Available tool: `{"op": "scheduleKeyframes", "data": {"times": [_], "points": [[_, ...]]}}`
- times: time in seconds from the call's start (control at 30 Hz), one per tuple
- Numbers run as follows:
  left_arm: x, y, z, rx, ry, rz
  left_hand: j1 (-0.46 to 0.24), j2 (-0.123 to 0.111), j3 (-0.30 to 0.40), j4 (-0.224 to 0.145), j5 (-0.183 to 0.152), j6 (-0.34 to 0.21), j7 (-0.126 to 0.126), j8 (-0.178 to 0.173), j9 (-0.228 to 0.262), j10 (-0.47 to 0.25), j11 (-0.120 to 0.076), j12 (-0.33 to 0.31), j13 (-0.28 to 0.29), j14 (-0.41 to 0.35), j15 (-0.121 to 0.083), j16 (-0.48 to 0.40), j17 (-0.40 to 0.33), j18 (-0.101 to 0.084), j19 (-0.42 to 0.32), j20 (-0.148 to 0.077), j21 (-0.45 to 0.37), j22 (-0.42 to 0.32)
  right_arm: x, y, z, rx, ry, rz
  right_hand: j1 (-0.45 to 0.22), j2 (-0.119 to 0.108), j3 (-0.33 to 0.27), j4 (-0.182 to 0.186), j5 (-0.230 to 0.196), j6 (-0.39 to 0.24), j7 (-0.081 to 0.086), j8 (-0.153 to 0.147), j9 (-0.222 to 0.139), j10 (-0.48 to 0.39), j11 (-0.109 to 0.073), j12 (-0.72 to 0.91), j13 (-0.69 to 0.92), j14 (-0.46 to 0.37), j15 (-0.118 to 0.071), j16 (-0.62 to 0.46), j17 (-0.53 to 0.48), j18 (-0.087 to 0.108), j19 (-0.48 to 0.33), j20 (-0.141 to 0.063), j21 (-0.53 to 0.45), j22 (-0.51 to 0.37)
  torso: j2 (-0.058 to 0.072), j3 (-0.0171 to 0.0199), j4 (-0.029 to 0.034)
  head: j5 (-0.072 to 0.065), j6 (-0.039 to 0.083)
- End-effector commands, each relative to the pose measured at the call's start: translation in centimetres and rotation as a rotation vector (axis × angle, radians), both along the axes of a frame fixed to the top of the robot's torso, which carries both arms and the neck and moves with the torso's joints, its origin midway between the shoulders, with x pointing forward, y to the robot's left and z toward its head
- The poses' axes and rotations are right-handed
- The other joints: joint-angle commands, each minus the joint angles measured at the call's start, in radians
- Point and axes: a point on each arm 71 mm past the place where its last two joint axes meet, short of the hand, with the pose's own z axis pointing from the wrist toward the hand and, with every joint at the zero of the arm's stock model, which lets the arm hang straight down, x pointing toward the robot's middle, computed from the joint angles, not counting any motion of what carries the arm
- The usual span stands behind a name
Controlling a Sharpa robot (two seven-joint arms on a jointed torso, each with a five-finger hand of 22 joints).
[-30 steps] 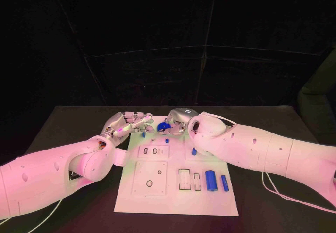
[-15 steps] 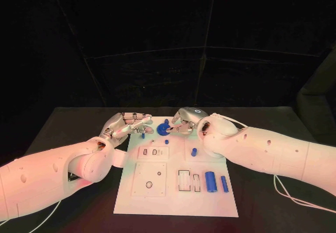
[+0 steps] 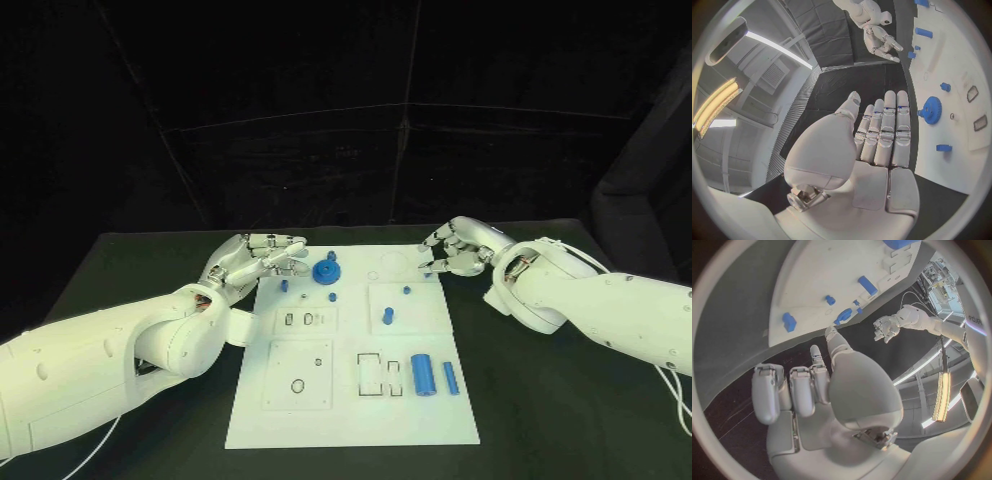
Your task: Assemble the parts on the task board
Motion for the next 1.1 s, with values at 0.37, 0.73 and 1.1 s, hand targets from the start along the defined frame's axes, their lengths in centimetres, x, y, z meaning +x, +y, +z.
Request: {"op": "scheduleKeyframes", "data": {"times": [0.37,0.73,1.1], "points": [[0.3,-0.3,0.0,-0.011,-0.01,-0.013,0.005,0.007,0.004,-0.008,-0.002,0.01,-0.002,-0.005,0.0,0.015,-0.002,-0.006,0.0,0.009,-0.001,-0.004,0.004,0.014,0.006,-0.001,-0.003,-0.002,0.8,-2.3,-0.5,-0.032,-0.016,0.038,0.008,-0.008,-0.01,-0.028,0.026,-0.045,0.003,-0.017,-0.006,-0.004,-0.007,-0.028,0.123,0.072,-0.008,-0.002,0.104,-0.002,0.012,-0.01,-0.011,0.101,0.0,0.0093,-0.0093,-0.013,0.0],[0.4,-0.3,-0.1,-0.009,-0.008,-0.012,0.005,0.008,0.005,-0.009,-0.002,0.011,-0.002,-0.005,0.0,0.016,-0.003,-0.006,0.0,0.009,-0.002,-0.005,0.004,0.014,0.006,-0.001,-0.004,-0.002,1.2,-1.8,-2.1,-0.047,0.007,0.011,0.022,0.003,-0.001,-0.045,0.024,-0.049,0.004,-0.013,-0.004,-0.001,-0.005,-0.025,0.126,0.073,-0.007,-0.001,0.107,-0.002,0.012,-0.01,-0.011,0.101,0.004,0.0129,-0.0042,-0.012,-0.01],[0.4,-0.3,-0.2,-0.006,-0.006,-0.008,0.005,0.008,0.005,-0.009,-0.002,0.011,-0.002,-0.005,0.0,0.016,-0.003,-0.006,0.0,0.009,-0.002,-0.005,0.004,0.014,0.006,-0.001,-0.004,-0.002,1.5,-1.3,-3.1,-0.063,0.025,0.004,0.026,0.015,0.006,-0.058,0.016,-0.033,0.0,-0.007,-0.001,0.001,-0.009,-0.022,0.129,0.074,-0.01,-0.001,0.11,-0.002,0.013,-0.011,-0.011,0.101,0.004,0.0146,-0.0057,-0.009,-0.015]]}}
